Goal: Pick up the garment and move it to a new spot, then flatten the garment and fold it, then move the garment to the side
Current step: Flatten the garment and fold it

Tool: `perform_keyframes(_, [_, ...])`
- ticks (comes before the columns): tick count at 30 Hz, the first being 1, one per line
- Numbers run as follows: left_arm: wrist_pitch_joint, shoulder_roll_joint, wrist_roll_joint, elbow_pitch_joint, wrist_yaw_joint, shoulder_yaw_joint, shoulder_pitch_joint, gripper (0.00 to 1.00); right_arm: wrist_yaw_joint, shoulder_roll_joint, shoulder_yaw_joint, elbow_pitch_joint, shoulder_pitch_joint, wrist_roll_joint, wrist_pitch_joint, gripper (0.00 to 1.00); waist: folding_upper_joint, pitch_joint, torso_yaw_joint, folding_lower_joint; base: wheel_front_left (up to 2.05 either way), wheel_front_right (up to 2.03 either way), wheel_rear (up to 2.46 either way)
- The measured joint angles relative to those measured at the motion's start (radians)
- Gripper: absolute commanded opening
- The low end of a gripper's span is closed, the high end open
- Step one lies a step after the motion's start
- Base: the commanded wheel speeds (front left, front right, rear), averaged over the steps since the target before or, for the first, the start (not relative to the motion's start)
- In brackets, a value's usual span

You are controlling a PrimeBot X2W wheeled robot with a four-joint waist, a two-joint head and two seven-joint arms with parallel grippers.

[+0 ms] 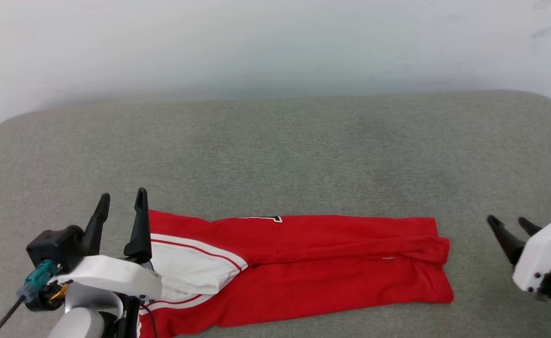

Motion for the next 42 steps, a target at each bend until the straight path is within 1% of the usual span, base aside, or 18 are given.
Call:
perform_keyframes(4, [-0.028,0.001,0.075,-0.043,0.043,-0.015,-0.007,1.00,0.000,-0.026,-0.050,0.005,-0.003,-0.004,0.122,1.00,0.0000,0.003,0.026,0.0000,0.00,0.00,0.00])
perform_keyframes(7, [-0.037,0.003,0.118,-0.075,0.067,-0.031,-0.011,1.00,0.000,-0.024,-0.064,0.011,-0.005,-0.005,0.198,1.00,0.0000,0.010,0.050,0.0000,0.00,0.00,0.00])
perform_keyframes(9, [-0.037,0.003,0.140,-0.094,0.076,-0.043,-0.016,1.00,0.000,-0.011,-0.066,0.014,-0.008,-0.005,0.232,1.00,0.0000,0.019,0.067,0.0001,0.00,0.00,0.00])
perform_keyframes(14, [-0.035,0.000,0.171,-0.134,0.091,-0.072,-0.025,1.00,0.000,0.034,-0.056,0.039,-0.034,-0.005,0.294,1.00,0.0000,0.051,0.109,0.0001,0.00,0.00,0.00])
perform_keyframes(20, [-0.031,-0.013,0.184,-0.153,0.093,-0.097,-0.035,1.00,0.000,0.082,-0.033,0.112,-0.040,0.011,0.337,1.00,0.0000,0.092,0.151,0.0001,0.00,0.00,0.00])
perform_keyframes(25, [-0.026,-0.011,0.193,-0.153,0.091,-0.110,-0.044,1.00,0.000,0.080,-0.019,0.163,-0.057,0.044,0.361,0.99,0.0000,0.105,0.166,0.0000,0.00,0.00,0.00])
perform_keyframes(26, [-0.025,-0.009,0.195,-0.153,0.090,-0.112,-0.045,1.00,0.000,0.079,-0.016,0.173,-0.063,0.049,0.362,0.00,0.0000,0.103,0.166,0.0001,0.00,0.00,0.00])
perform_keyframes(31, [-0.013,0.000,0.195,-0.151,0.090,-0.117,-0.045,1.00,0.000,0.081,0.020,0.197,-0.077,0.068,0.361,0.00,0.0000,0.086,0.159,0.0001,0.00,0.00,0.00])
perform_keyframes(34, [-0.009,0.002,0.195,-0.150,0.094,-0.117,-0.042,1.00,0.000,0.070,0.040,0.198,-0.085,0.074,0.351,0.00,0.0000,0.070,0.148,0.0001,0.00,0.00,0.00])
perform_keyframes(39, [-0.001,0.010,0.196,-0.150,0.112,-0.115,-0.019,1.00,0.000,0.041,0.058,0.183,-0.092,0.077,0.336,0.00,0.0000,0.045,0.119,0.0001,0.00,0.00,0.00])
perform_keyframes(42, [0.003,0.018,0.197,-0.151,0.127,-0.110,-0.006,1.00,0.000,0.027,0.045,0.175,-0.094,0.077,0.334,0.00,0.0000,0.034,0.092,0.0002,0.00,0.00,0.00])
